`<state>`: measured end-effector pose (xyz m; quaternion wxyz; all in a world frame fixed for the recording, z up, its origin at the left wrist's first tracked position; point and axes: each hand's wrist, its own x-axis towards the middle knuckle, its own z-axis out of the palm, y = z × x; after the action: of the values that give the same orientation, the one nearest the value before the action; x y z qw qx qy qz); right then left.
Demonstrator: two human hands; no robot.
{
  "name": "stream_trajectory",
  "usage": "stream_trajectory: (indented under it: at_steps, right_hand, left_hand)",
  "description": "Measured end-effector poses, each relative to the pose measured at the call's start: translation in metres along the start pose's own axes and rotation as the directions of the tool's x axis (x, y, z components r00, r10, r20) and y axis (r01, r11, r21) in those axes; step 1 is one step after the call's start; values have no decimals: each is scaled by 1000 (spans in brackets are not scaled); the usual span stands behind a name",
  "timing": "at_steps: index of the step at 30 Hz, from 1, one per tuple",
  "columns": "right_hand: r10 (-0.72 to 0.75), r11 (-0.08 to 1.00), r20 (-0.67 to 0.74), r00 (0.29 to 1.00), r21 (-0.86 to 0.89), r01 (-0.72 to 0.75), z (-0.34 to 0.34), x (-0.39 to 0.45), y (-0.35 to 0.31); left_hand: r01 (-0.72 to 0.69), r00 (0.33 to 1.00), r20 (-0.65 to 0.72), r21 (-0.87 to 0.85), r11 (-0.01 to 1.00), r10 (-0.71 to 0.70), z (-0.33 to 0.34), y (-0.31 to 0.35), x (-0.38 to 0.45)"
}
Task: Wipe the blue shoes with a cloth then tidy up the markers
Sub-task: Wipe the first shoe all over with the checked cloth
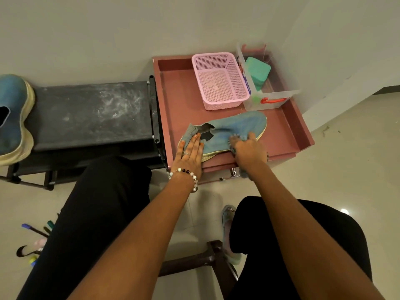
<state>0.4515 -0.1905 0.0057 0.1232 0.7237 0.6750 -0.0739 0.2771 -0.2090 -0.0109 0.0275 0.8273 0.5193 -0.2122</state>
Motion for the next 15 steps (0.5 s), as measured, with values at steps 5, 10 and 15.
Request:
stream_trajectory:
  at_steps: [5, 10, 15]
  right_hand:
    - [-26, 997, -8, 1000, 79, 27, -6, -2, -47]
    - [16, 998, 12, 1000, 66, -16, -8, -5, -26]
    - [150, 986, -36, 988, 74, -147, 1, 6, -37]
  left_hand:
    - [8, 1000, 11, 8, 1000, -8, 0, 0, 0]
    - [-15, 1000, 26, -9, 1000, 16, -2, -2, -1]
    - [-1, 1000, -20, -10, 1000, 1, 1, -1, -1]
